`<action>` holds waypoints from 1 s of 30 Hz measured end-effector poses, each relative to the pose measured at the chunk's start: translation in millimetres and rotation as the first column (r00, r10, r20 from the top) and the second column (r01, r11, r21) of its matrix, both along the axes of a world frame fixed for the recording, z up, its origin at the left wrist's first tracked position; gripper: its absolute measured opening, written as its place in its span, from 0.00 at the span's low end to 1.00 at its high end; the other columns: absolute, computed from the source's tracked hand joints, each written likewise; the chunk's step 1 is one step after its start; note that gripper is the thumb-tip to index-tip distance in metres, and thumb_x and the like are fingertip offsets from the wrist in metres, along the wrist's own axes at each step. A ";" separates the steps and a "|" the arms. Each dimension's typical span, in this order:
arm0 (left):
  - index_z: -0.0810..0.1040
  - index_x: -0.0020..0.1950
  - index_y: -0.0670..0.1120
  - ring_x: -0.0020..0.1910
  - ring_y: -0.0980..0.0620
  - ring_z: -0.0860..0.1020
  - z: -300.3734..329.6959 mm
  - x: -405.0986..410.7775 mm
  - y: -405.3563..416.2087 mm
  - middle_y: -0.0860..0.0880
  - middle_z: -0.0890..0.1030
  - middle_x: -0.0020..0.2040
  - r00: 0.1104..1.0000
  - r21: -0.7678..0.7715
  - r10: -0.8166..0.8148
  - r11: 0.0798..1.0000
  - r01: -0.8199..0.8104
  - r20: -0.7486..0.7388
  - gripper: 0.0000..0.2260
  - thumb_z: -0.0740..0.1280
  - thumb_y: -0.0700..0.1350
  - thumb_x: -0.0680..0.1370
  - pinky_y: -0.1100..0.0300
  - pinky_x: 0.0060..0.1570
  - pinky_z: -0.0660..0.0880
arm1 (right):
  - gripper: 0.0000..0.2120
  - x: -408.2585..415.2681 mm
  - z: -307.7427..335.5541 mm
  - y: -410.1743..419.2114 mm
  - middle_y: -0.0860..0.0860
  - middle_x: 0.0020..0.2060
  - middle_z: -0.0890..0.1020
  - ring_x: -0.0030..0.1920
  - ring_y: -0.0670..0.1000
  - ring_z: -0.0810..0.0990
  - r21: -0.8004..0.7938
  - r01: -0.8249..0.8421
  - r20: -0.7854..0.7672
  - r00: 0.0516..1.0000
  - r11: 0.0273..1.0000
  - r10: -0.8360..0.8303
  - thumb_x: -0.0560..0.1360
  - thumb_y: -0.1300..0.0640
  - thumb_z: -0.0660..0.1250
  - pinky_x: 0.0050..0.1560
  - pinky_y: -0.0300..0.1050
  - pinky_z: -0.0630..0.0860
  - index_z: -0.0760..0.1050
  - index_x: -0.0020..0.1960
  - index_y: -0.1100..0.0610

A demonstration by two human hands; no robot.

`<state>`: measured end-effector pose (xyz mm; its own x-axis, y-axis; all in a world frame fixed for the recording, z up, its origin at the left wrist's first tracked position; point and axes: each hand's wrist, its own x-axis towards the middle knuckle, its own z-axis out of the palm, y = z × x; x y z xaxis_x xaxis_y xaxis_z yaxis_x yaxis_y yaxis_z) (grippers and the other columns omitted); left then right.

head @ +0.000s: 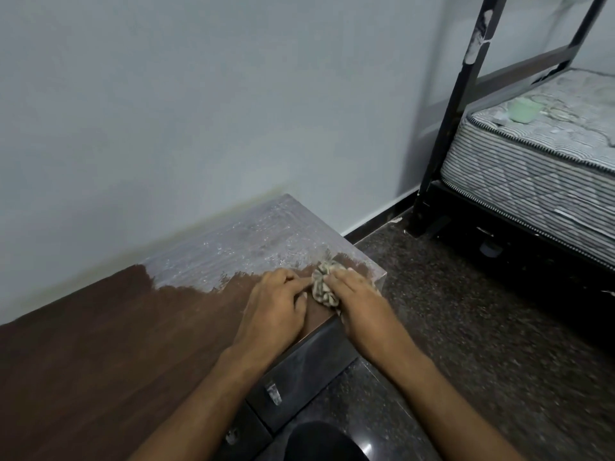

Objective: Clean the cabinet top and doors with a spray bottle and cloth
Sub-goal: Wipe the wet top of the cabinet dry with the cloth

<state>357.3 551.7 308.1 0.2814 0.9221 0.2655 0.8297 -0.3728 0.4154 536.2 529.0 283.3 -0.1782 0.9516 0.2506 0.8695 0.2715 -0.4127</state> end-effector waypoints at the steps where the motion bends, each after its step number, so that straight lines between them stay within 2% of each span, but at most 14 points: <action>1: 0.78 0.65 0.56 0.55 0.56 0.71 -0.5 0.8 1.1 0.57 0.76 0.54 0.999 0.006 -0.025 1.000 0.026 -0.022 0.15 0.64 0.48 0.78 0.57 0.60 0.71 | 0.29 5.1 -0.8 -1.2 0.48 0.76 0.66 0.77 0.52 0.62 -0.009 -0.016 0.010 1.000 1.000 0.016 0.78 0.63 0.65 0.77 0.47 0.57 0.65 0.76 0.49; 4: 0.77 0.64 0.60 0.54 0.57 0.70 -1.8 1.4 5.2 0.58 0.75 0.53 0.995 0.028 -0.071 0.997 0.074 -0.070 0.15 0.63 0.50 0.79 0.59 0.58 0.70 | 0.29 23.4 2.8 26.4 0.49 0.75 0.68 0.75 0.52 0.64 -0.015 0.021 0.048 0.999 1.000 -0.020 0.76 0.64 0.64 0.76 0.47 0.60 0.66 0.75 0.50; 8: 0.78 0.63 0.61 0.52 0.57 0.70 -1.7 3.7 7.3 0.58 0.75 0.51 0.998 0.016 -0.052 0.999 0.052 -0.024 0.13 0.63 0.50 0.80 0.59 0.57 0.71 | 0.29 27.1 16.4 63.1 0.54 0.74 0.69 0.74 0.54 0.66 -0.021 0.086 0.036 0.996 0.996 -0.085 0.73 0.69 0.63 0.74 0.44 0.58 0.69 0.73 0.56; 11: 0.78 0.63 0.63 0.54 0.58 0.69 -1.8 6.4 4.7 0.58 0.74 0.53 0.997 0.008 -0.058 0.998 0.058 -0.047 0.14 0.63 0.50 0.79 0.60 0.58 0.69 | 0.28 19.2 9.8 45.9 0.53 0.75 0.67 0.75 0.54 0.64 0.007 0.101 0.036 0.994 0.995 -0.101 0.76 0.68 0.61 0.76 0.46 0.56 0.66 0.75 0.55; 14: 0.76 0.63 0.64 0.55 0.58 0.68 -3.5 9.5 3.1 0.58 0.72 0.54 0.993 0.017 -0.062 0.998 0.064 -0.101 0.15 0.63 0.50 0.79 0.61 0.60 0.67 | 0.28 14.0 -3.7 14.4 0.51 0.77 0.65 0.77 0.53 0.61 0.032 0.039 0.003 0.999 0.999 -0.039 0.78 0.66 0.61 0.76 0.45 0.52 0.64 0.77 0.51; 19: 0.80 0.60 0.61 0.53 0.58 0.70 -1.8 5.6 9.1 0.59 0.76 0.52 0.997 0.011 -0.040 0.999 0.041 -0.065 0.14 0.64 0.47 0.78 0.59 0.58 0.70 | 0.27 25.3 -4.4 45.0 0.51 0.74 0.71 0.74 0.53 0.67 0.022 0.021 0.003 1.000 1.000 -0.021 0.76 0.64 0.66 0.76 0.49 0.63 0.69 0.73 0.52; 24: 0.77 0.64 0.55 0.57 0.56 0.71 2.1 -7.8 8.4 0.57 0.76 0.56 0.996 0.002 0.048 0.999 -0.048 -0.070 0.14 0.62 0.50 0.79 0.59 0.60 0.71 | 0.25 5.8 10.1 79.7 0.55 0.74 0.70 0.75 0.55 0.66 0.016 0.094 -0.049 0.994 0.995 -0.093 0.76 0.67 0.62 0.77 0.46 0.56 0.70 0.73 0.57; 27: 0.78 0.61 0.53 0.55 0.53 0.73 4.3 -18.1 10.5 0.53 0.77 0.54 0.992 0.011 0.112 0.994 -0.112 -0.065 0.13 0.63 0.49 0.77 0.56 0.57 0.72 | 0.19 -29.4 9.6 53.0 0.54 0.69 0.75 0.71 0.54 0.70 0.022 -0.057 -0.108 0.992 0.998 0.059 0.78 0.61 0.63 0.74 0.48 0.61 0.75 0.68 0.56; 30: 0.78 0.57 0.51 0.55 0.50 0.74 7.3 -25.3 15.6 0.52 0.77 0.52 0.985 0.014 0.171 0.985 -0.171 -0.012 0.10 0.65 0.51 0.77 0.54 0.56 0.72 | 0.21 -37.4 1.8 45.7 0.53 0.69 0.75 0.71 0.53 0.70 0.006 -0.215 -0.064 0.975 0.977 0.215 0.77 0.57 0.64 0.74 0.48 0.64 0.74 0.69 0.55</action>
